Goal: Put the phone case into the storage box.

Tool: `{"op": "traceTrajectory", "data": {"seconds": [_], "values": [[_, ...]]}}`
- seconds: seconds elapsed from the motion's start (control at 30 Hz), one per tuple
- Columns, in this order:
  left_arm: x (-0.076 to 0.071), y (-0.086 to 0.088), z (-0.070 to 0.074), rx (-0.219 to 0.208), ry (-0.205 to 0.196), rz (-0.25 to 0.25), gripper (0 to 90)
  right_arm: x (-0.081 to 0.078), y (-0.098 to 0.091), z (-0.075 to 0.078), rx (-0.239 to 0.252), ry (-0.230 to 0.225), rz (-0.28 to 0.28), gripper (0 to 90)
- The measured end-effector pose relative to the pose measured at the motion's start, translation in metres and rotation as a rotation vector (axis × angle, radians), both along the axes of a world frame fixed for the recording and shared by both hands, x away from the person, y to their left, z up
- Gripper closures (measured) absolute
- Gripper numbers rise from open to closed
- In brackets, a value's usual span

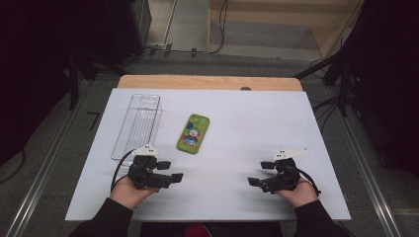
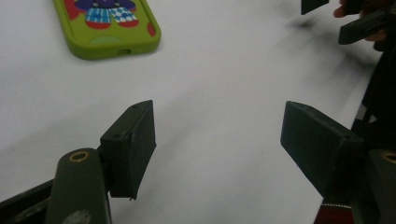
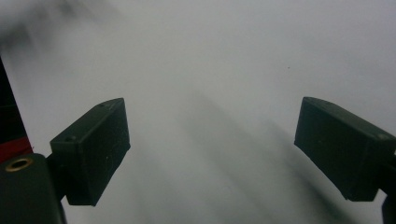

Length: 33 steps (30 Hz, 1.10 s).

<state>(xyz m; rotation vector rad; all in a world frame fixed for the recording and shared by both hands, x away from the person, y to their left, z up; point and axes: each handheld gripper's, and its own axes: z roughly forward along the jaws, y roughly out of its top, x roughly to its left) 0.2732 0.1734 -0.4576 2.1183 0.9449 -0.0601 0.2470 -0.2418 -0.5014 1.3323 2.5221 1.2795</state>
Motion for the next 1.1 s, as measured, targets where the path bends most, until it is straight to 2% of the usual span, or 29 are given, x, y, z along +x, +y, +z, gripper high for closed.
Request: {"op": "traceTrajectory", "data": {"seconds": [0.13,0.23,0.5,0.6,0.9,0.93,1.1], "values": [[0.004,-0.004,0.007,-0.006,0.003,-0.001,27.3,0.0,0.0,0.0,-0.002,-0.003,0.0,8.7],[0.007,-0.007,0.012,0.008,-0.008,-0.008,27.3,0.0,0.0,0.0,-0.013,-0.004,0.002,8.7],[0.018,-0.015,0.021,0.006,-0.023,0.012,27.2,-0.001,-0.001,0.0,-0.018,-0.004,-0.003,8.6],[0.023,-0.019,0.021,0.008,-0.025,0.017,25.6,-0.001,-0.001,0.001,-0.018,-0.006,-0.005,8.7],[0.035,-0.027,0.02,0.029,-0.001,0.009,23.6,-0.001,-0.002,0.001,-0.016,-0.009,-0.006,8.7],[0.037,-0.029,0.021,0.041,-0.003,-0.003,23.4,-0.001,-0.002,0.001,-0.016,-0.009,-0.004,8.7],[0.042,-0.035,0.021,0.074,-0.006,-0.015,14.9,-0.002,-0.002,0.002,-0.014,-0.009,-0.004,8.7]]}}
